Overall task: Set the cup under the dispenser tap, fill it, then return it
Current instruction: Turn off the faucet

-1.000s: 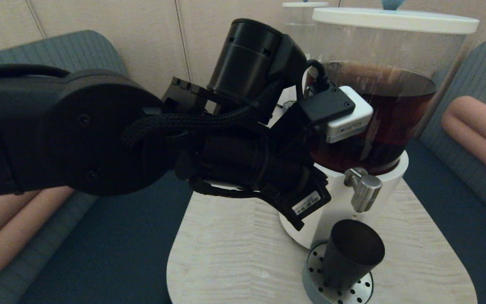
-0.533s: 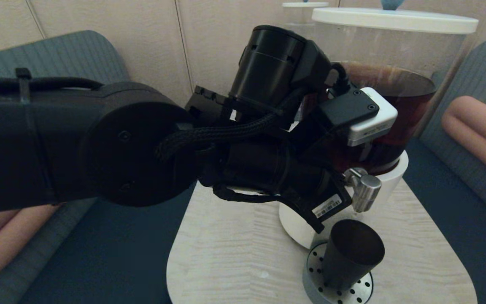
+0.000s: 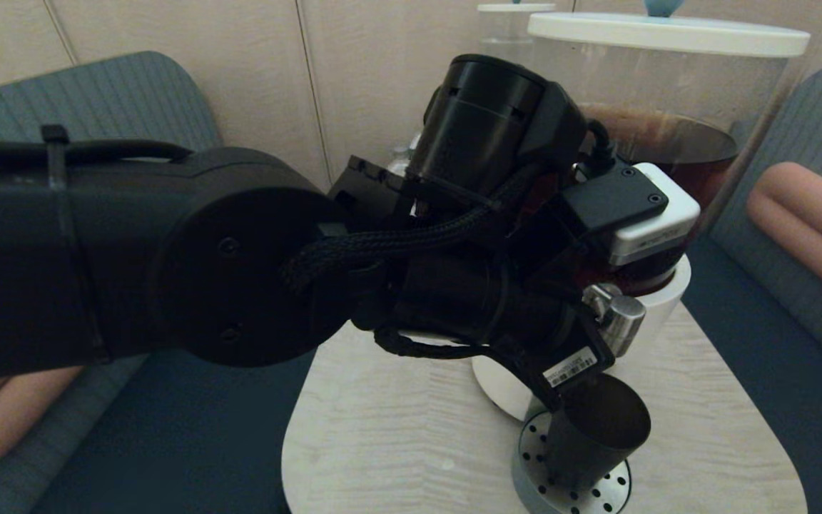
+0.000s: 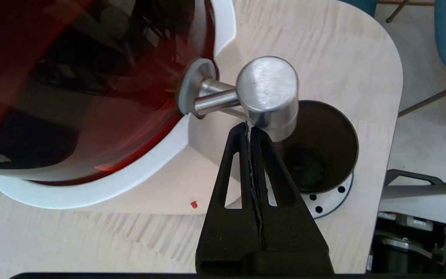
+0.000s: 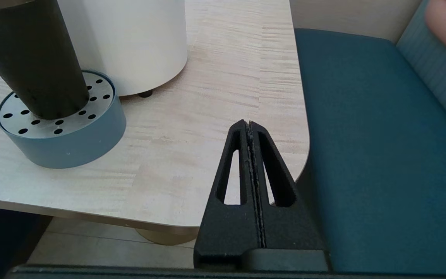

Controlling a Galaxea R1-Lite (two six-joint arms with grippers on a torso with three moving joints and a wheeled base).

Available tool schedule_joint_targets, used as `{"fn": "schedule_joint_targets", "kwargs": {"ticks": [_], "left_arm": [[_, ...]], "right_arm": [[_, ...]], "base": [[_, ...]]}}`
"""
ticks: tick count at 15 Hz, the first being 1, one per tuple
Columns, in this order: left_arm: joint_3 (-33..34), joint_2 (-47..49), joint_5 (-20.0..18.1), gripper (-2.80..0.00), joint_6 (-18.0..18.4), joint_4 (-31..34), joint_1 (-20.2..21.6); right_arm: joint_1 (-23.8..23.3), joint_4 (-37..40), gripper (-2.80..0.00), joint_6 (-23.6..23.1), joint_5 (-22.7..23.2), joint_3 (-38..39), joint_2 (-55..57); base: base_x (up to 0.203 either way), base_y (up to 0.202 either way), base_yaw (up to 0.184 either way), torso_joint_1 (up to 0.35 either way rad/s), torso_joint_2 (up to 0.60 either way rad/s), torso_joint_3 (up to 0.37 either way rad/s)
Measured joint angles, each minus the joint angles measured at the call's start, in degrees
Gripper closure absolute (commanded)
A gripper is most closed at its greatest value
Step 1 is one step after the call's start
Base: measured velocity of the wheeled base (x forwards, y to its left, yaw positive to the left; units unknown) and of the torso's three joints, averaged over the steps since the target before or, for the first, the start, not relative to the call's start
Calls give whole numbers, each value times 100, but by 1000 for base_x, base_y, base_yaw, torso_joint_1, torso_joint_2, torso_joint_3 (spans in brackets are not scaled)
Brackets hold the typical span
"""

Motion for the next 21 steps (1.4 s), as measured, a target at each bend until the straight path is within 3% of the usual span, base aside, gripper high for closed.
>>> {"fn": "schedule_joint_targets", "kwargs": {"ticks": [10,21], "left_arm": [[-285,217,59,0,0,-72,-5],[-284,378,34,0,90,-653,-20]], "right_arm": [[0,0,0,0,-5,0,0],[0,2,0,2,0,0,0]], "base": [[0,0,0,0,0,0],[0,0,0,0,0,0]]}}
